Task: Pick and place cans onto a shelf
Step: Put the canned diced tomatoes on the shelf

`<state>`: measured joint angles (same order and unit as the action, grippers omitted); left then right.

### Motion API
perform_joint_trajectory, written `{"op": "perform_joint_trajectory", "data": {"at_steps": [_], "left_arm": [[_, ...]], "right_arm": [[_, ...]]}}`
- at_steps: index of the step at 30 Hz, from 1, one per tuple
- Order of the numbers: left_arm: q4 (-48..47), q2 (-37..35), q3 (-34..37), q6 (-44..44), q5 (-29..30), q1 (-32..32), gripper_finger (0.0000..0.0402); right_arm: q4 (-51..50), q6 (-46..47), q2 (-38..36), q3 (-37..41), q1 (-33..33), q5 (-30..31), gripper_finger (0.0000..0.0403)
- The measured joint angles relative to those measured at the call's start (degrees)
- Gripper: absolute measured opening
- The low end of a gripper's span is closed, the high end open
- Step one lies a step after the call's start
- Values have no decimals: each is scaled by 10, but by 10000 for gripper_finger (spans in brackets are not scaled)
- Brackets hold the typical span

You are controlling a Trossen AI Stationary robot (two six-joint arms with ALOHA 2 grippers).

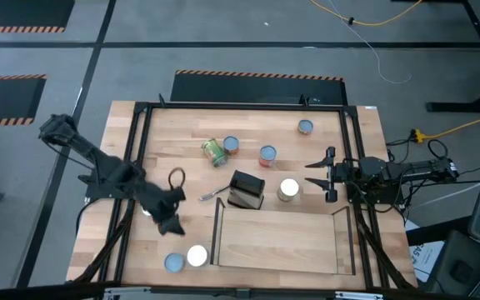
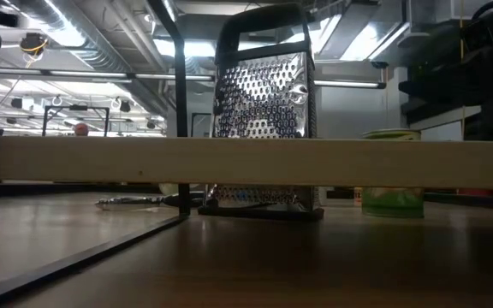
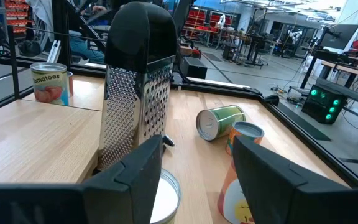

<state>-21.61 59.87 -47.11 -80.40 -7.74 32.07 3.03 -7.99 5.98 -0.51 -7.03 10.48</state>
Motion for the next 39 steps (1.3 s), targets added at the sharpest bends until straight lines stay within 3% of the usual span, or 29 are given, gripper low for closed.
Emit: {"op": "perform_joint_trajectory", "data": {"at_steps": [5, 12, 19, 39], "left_arm": [[47, 64, 0, -167, -18, 64, 118], [130, 152, 0, -253, -33, 113, 118], [144, 207, 0, -256, -75, 119, 117], [125, 260, 0, -194, -29, 119, 117]], "right_arm": [[0, 0, 0, 0, 0, 0, 200], [0, 0, 0, 0, 0, 0, 200], [0, 0, 0, 0, 0, 0, 200], [0, 0, 0, 0, 0, 0, 200]]}}
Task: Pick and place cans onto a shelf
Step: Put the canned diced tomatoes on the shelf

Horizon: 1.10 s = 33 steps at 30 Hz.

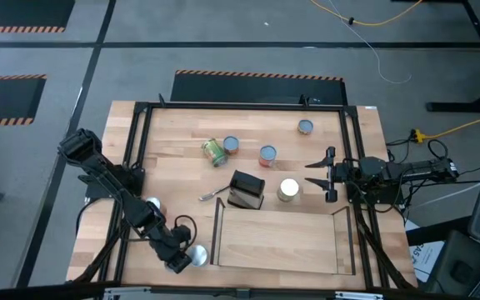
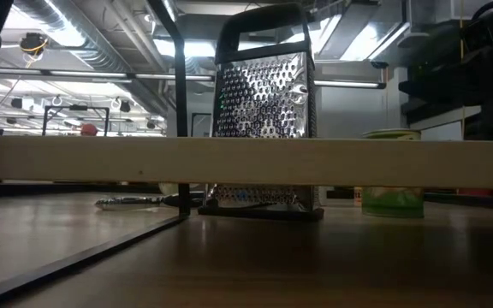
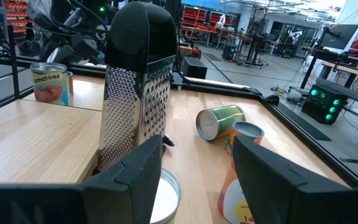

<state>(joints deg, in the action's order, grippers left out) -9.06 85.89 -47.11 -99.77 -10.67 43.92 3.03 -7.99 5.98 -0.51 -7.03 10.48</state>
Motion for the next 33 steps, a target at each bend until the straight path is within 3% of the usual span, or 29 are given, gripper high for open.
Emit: {"op": "perform_joint_trajectory", "data": {"at_steps": [15, 26, 33], "left_arm": [[-19, 0, 0, 0, -6, 21, 117], [-25, 0, 0, 26, 51, 43, 117], [-18, 0, 0, 42, 56, 42, 117]], "right_arm": [[0, 0, 0, 0, 0, 0, 200], [0, 0, 0, 0, 0, 0, 200], [0, 0, 0, 0, 0, 0, 200]]}}
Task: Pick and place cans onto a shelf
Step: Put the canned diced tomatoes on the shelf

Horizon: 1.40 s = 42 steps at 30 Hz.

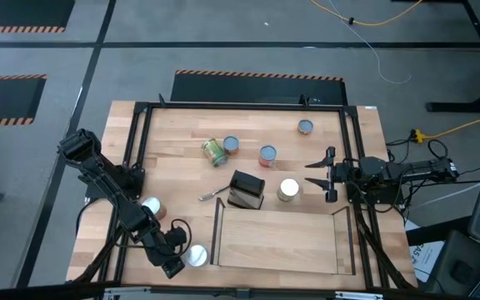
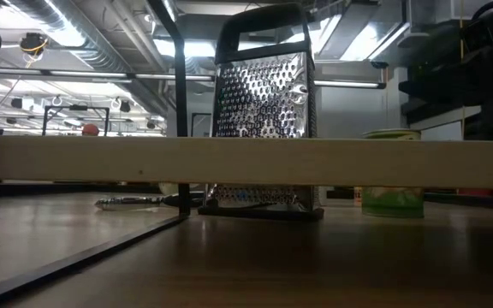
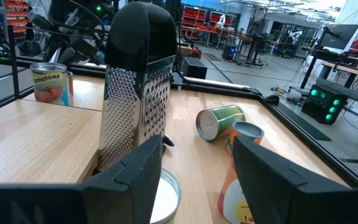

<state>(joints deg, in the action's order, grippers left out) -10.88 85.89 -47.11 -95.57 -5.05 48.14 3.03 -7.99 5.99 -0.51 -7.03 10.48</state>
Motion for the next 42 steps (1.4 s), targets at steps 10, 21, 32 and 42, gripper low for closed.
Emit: {"op": "perform_joint_trajectory", "data": {"at_steps": [10, 21, 32, 42], "left_arm": [[-8, 0, -52, -14, 1, 0, 117], [-163, 85, -227, -42, -21, 3, 117], [-402, 187, -344, -27, -3, 3, 117], [-437, 187, -344, 6, 50, 3, 117]], "right_arm": [[0, 0, 0, 0, 0, 0, 200], [0, 0, 0, 0, 0, 0, 200], [0, 0, 0, 0, 0, 0, 200], [0, 2, 0, 0, 0, 0, 200]]}}
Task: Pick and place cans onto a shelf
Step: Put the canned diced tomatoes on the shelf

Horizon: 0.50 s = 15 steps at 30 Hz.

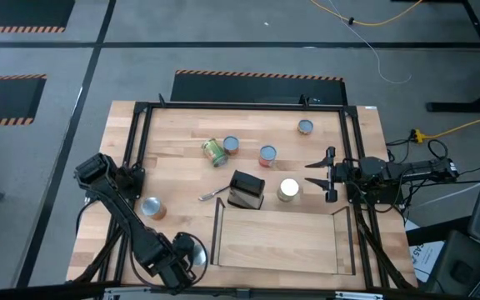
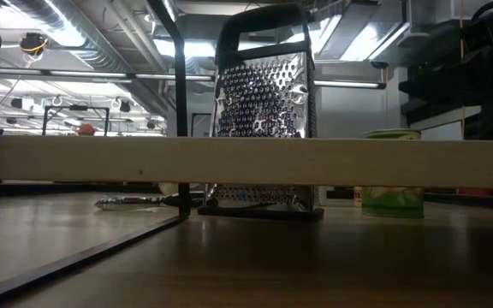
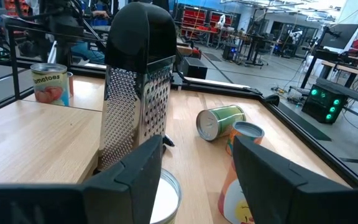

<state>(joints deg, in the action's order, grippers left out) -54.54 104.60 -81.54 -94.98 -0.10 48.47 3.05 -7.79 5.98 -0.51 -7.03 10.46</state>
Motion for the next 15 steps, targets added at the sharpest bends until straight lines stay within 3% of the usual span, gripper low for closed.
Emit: {"op": "perform_joint_trajectory", "data": {"at_steps": [15], "left_arm": [[18, 32, 0, 7, -9, 8, 117]], "right_arm": [[0, 0, 0, 0, 0, 0, 200]]}}
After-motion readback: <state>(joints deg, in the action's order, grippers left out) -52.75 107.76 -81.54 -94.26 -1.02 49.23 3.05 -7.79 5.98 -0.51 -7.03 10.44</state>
